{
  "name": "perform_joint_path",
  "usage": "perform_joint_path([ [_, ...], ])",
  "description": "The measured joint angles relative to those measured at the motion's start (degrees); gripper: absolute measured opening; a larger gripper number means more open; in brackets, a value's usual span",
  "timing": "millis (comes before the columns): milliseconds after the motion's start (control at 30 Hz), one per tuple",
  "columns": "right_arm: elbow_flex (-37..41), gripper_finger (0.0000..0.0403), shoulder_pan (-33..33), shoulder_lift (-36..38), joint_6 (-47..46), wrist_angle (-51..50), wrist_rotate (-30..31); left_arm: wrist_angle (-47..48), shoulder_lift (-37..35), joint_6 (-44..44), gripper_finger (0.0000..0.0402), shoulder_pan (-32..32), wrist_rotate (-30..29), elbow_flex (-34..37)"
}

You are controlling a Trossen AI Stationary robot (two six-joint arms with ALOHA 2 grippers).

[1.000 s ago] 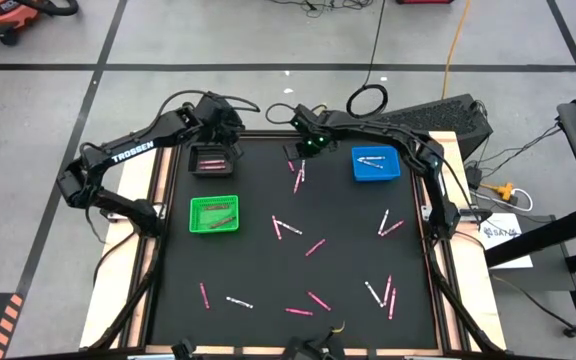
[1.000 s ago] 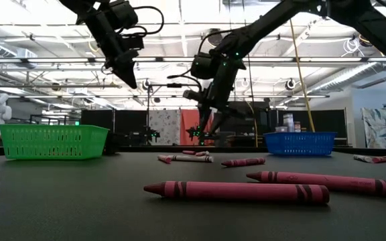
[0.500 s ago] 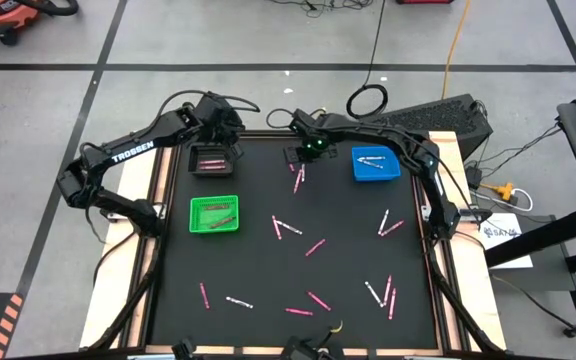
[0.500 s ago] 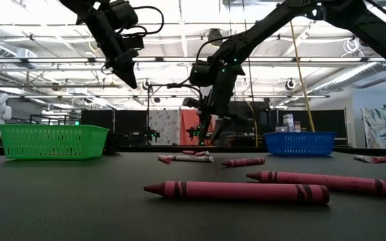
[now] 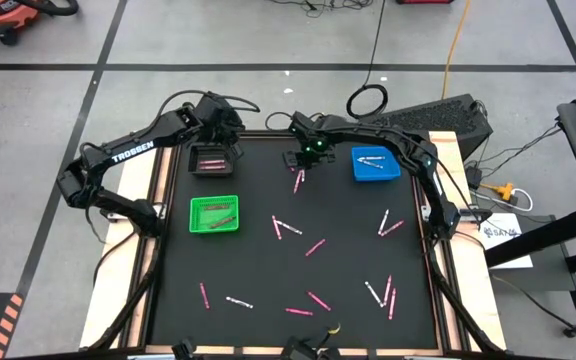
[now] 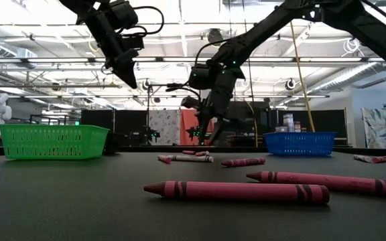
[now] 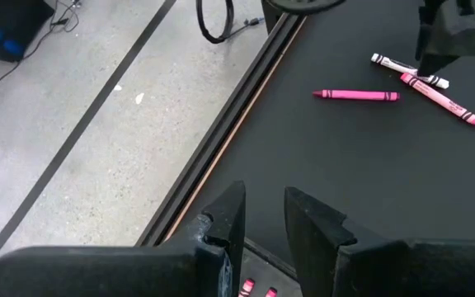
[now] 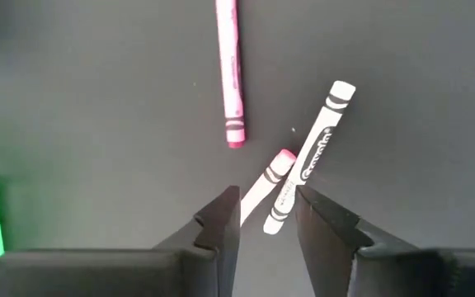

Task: Sort crayons
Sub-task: Put the white crayon into the blue bin

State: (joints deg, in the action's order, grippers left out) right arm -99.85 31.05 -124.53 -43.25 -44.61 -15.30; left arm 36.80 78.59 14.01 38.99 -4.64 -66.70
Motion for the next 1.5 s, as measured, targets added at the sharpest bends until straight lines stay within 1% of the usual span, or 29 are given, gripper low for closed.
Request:
perform_joint_path([
  [300,0.0,0.0105,0.3,-0.1,0.8,0.1,0.3,0.0,0.0,0.0,0.0089,0.0,0.0,0.0],
  [633,-0.2,0.0105,0.6,-3.7,2.1,0.2,0.1,0.0,0.0,0.0,0.0089,0.0,0.0,0.0],
  [1000,-0.1,0.0105,2.3,-3.9,1.9,1.1,-0.9,0.0,0.0,0.0,0.0089,0.0,0.0,0.0],
  [1133,0.0,0.0105,3.0,-3.8,1.6,1.4,-2.7,0.0,0.0,0.0,0.0089,0.0,1.6,0.0],
  [1267,0.0,0.0105,3.5,-3.8,0.4,3.3,-2.8,0.0,0.0,0.0,0.0089,0.0,2.3,0.0],
  [1400,0.0,0.0105,4.0,-3.8,0.4,4.0,-2.5,0.0,0.0,0.0,0.0089,0.0,2.5,0.0],
  [1500,0.0,0.0105,4.4,-3.8,-0.1,4.0,0.1,0.0,0.0,0.0,0.0089,0.0,2.5,0.0],
])
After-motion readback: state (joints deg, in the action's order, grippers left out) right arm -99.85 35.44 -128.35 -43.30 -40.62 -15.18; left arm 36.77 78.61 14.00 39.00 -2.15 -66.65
